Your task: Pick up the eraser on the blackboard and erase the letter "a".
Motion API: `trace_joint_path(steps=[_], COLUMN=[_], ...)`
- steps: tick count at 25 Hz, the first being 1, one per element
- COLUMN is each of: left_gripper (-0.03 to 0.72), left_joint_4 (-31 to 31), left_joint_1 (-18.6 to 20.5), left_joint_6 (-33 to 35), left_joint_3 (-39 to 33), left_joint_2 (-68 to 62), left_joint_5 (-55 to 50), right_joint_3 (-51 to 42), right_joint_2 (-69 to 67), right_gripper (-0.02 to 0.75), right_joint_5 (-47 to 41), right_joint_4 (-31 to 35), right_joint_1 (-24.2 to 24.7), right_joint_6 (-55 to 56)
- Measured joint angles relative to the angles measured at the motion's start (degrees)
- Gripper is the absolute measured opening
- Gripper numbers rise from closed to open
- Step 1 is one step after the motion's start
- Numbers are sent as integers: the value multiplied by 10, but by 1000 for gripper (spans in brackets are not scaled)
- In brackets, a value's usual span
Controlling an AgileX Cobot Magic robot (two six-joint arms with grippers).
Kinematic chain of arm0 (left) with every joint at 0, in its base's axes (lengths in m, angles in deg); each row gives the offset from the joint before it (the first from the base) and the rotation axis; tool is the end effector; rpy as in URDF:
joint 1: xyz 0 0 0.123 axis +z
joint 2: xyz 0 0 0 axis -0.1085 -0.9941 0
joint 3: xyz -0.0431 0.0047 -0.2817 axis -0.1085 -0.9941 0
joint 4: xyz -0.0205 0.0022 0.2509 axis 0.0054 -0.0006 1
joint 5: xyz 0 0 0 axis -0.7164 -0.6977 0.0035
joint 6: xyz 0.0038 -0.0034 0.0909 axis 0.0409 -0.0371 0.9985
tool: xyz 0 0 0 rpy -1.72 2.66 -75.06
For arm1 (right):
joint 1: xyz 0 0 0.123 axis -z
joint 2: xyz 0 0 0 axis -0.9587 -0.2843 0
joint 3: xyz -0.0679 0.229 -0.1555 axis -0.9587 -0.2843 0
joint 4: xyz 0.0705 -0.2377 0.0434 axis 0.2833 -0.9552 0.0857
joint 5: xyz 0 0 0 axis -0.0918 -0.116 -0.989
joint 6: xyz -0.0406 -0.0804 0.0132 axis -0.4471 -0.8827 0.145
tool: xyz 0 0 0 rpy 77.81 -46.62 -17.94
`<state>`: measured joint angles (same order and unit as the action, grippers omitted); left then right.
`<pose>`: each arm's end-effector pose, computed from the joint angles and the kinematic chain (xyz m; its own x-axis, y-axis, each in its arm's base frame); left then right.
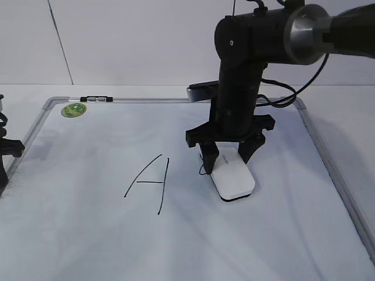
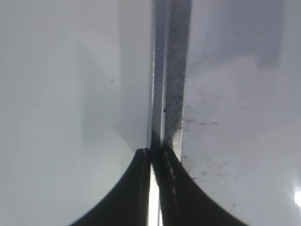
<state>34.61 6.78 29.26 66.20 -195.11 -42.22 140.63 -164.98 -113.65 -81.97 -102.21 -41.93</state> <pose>0.3325 -0.0023 0.1517 -0.9929 -0.0700 -0.0963 -0.0638 0.9958 -0.0664 0.3800 0.2102 0.1814 -0.9314 -0.3639 0.0001 -0.3638 0.9313 0.0179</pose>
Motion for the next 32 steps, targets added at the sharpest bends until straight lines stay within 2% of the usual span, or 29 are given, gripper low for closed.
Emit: trace_joint_path(steps=[6,16,32], left_gripper=[14,14,14], left_joint_4=[0,0,0], left_joint_1=[0,0,0], left_joint_6=[0,0,0], left_joint_3=[0,0,0], left_joint_2=[0,0,0], left_joint_5=[0,0,0], right_joint_3=[1,1,2], right_joint_2=[-1,-2,-3], right_gripper=[535,535,535], right_joint_5=[2,2,3], right_joint_4=[0,-11,16], right_joint_1=[-27,-31,45], right_joint_6=[0,8,13])
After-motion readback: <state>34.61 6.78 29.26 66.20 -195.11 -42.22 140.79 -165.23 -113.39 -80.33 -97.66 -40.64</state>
